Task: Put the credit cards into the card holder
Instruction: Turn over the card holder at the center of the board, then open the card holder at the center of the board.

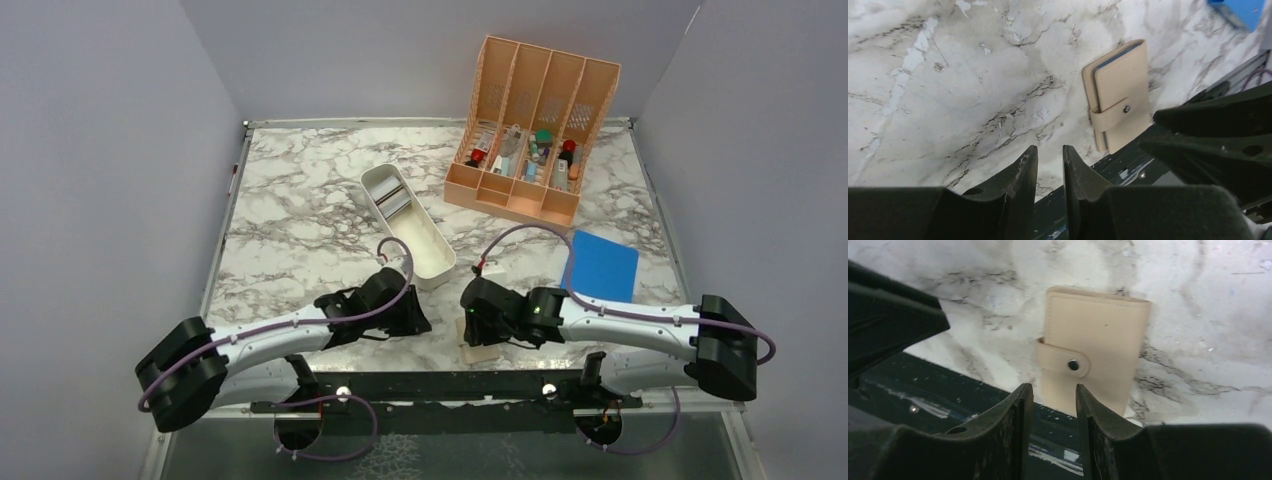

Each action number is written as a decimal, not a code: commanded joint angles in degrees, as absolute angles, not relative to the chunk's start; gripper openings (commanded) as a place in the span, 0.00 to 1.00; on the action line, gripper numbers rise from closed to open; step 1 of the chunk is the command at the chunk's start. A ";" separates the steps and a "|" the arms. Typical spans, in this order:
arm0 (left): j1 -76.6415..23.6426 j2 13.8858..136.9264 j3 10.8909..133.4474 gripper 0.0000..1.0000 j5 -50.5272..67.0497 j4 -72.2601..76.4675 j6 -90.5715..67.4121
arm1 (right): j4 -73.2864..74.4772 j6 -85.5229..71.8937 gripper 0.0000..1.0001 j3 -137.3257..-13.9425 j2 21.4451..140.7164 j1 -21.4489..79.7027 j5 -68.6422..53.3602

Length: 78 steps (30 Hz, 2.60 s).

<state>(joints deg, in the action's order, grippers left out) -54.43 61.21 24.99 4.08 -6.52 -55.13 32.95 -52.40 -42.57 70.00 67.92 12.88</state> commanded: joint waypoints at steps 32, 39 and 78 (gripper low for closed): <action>-67.41 88.95 44.19 0.29 -1.71 -9.04 -54.54 | 9.58 -52.76 0.37 -18.94 60.46 47.28 -10.95; -67.52 87.90 43.86 0.34 -1.04 -8.55 -54.93 | 3.34 -56.14 0.02 -16.52 53.08 46.89 -15.46; -67.82 80.70 43.98 0.00 -8.21 -19.24 -54.16 | 11.39 -57.01 0.01 -16.14 46.11 46.93 -7.88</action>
<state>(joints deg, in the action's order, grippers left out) -68.10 84.68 45.58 -3.18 -13.74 -54.13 10.33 -59.20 -15.99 43.88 46.54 -11.99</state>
